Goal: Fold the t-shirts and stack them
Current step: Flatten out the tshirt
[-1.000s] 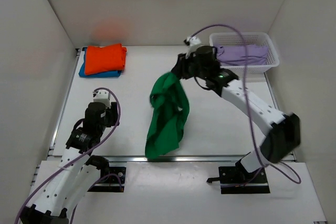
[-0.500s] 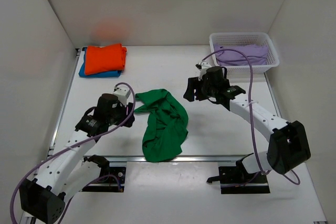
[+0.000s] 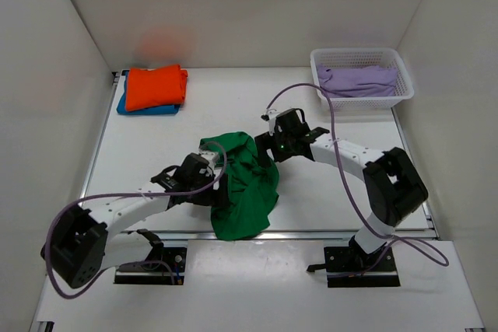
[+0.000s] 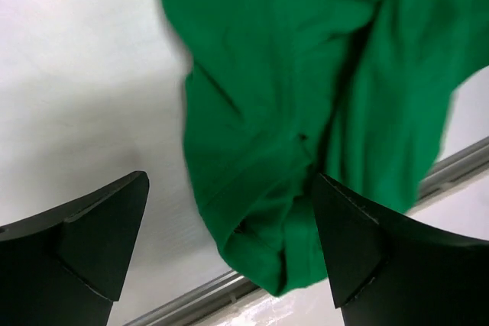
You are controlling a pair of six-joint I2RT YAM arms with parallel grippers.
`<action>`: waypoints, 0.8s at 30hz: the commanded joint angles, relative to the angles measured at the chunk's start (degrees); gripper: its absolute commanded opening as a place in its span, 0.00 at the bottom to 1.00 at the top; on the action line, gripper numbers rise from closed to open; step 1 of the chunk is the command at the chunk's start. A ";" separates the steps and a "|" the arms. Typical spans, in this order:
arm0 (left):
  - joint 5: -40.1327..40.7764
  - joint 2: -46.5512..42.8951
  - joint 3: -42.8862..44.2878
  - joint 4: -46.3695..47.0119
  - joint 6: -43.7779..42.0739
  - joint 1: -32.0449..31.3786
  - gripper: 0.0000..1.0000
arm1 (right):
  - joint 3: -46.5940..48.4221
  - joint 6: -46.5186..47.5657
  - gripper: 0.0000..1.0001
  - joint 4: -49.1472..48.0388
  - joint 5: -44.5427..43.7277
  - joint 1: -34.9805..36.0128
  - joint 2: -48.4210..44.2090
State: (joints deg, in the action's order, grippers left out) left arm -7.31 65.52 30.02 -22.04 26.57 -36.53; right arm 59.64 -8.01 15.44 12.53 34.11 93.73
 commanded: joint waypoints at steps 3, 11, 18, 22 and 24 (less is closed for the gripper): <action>-5.34 1.37 -6.89 20.15 7.25 -0.91 0.98 | 4.35 2.48 0.75 -1.46 -1.11 -0.53 5.05; -4.66 6.54 -5.25 19.95 7.80 0.50 0.00 | 5.05 2.12 0.13 -0.95 -0.05 -0.62 7.78; 9.59 7.71 18.63 -8.95 -4.13 7.86 0.00 | -3.89 -4.36 0.01 -3.03 1.17 -5.52 -9.42; 10.04 4.36 29.37 -15.65 -10.64 19.19 0.00 | -19.95 -16.04 0.00 -10.85 5.73 -13.44 -31.18; 11.00 5.58 32.02 -17.41 -13.28 22.46 0.00 | -23.68 -18.34 0.00 -10.18 7.15 -18.97 -37.46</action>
State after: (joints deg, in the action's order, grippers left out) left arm -1.39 73.03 58.15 -30.89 20.56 -18.65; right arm 40.75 -18.41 9.78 16.75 20.43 64.34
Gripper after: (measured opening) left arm 0.014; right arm 0.043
